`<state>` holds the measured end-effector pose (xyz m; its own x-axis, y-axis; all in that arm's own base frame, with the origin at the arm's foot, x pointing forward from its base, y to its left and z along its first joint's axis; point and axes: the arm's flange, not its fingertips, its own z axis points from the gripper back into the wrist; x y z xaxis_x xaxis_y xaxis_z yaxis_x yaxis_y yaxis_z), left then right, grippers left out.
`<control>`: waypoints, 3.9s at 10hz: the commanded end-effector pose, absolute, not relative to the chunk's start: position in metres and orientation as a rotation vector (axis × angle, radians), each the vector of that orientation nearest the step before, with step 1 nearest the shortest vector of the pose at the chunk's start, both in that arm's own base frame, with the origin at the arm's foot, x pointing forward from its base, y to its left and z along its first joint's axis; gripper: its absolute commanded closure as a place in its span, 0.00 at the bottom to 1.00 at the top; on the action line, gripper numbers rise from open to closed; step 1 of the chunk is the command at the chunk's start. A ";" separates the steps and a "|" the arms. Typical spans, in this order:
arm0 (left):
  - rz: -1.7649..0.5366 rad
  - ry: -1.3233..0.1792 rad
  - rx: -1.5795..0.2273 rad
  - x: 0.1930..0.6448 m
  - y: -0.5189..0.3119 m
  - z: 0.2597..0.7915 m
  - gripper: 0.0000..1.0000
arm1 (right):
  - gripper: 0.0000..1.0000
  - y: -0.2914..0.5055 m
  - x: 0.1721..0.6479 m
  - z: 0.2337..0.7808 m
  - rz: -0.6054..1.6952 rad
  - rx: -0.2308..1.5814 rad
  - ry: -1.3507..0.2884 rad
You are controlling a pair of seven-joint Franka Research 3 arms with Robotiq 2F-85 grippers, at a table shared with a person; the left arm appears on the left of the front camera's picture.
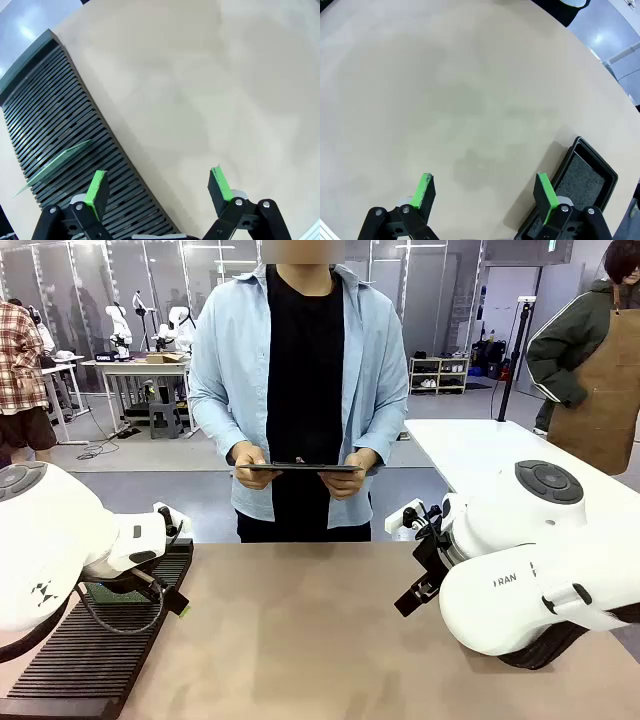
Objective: Inspect the PCB.
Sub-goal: Pick up the Blank PCB and present it to the human.
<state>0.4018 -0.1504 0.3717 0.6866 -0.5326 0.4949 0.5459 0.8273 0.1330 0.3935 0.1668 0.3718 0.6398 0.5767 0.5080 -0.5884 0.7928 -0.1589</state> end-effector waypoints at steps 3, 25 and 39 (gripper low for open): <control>-0.604 -0.546 -0.026 0.402 -0.151 0.372 0.00 | 0.00 0.167 0.394 0.372 0.664 0.022 -0.572; 0.001 -0.602 -0.925 0.252 0.162 0.549 0.00 | 0.00 -0.180 0.273 0.500 0.045 1.100 -0.534; -0.272 -0.640 -0.176 0.261 0.076 0.584 0.00 | 0.00 -0.200 0.260 0.489 -0.021 1.095 -0.538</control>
<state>0.2485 0.0918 0.5928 0.7921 -0.0337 0.6094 0.2932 0.8968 -0.3315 0.2585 -0.1986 0.4880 0.8800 -0.2831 0.3813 -0.2169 0.4747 0.8530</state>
